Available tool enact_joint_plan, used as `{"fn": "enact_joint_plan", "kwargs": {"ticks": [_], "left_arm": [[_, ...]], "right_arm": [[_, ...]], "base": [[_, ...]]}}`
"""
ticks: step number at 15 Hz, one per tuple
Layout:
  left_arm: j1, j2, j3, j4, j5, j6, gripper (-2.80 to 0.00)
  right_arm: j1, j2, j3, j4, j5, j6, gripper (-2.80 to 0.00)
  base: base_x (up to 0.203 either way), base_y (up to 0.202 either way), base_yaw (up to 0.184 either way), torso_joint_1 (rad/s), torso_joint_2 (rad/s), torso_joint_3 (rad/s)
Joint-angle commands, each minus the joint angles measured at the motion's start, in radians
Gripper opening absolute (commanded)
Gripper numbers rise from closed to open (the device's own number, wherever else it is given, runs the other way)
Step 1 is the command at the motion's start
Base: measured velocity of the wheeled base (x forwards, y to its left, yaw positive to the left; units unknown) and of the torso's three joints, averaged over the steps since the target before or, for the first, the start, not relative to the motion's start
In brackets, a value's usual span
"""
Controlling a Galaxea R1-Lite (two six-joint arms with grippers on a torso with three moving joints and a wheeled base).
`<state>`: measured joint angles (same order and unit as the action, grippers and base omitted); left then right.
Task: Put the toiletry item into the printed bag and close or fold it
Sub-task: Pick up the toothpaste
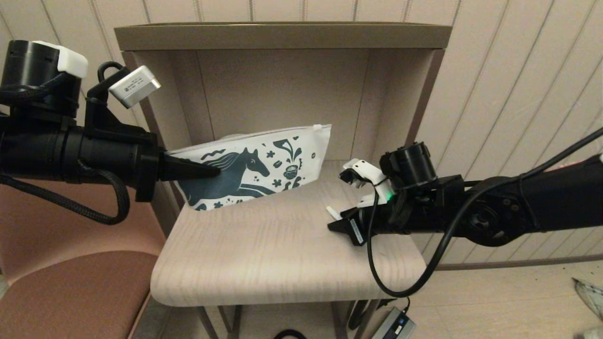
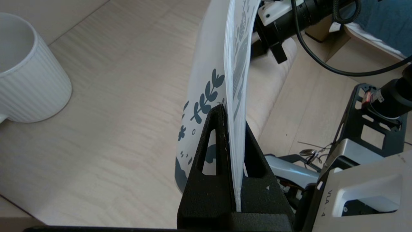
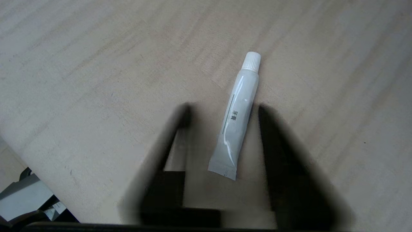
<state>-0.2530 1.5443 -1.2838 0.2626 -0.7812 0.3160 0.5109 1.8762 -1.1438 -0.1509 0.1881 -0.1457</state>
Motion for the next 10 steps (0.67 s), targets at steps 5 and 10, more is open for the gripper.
{"fn": "enact_joint_plan", "kwargs": {"ticks": [5, 10], "left_arm": [[0.000, 0.000, 0.013, 0.002, -0.004, 0.005, -2.80], [-0.010, 0.012, 0.144, -0.099, -0.011, 0.116, -2.80]], "right_arm": [[0.001, -0.025, 0.029, -0.001, 0.002, -0.005, -2.80], [-0.012, -0.199, 0.044, 0.033, 0.002, -0.001, -2.80]], "base": [[0.000, 0.000, 0.000, 0.000, 0.00, 0.000], [0.000, 0.000, 0.000, 0.000, 0.00, 0.000]]}}
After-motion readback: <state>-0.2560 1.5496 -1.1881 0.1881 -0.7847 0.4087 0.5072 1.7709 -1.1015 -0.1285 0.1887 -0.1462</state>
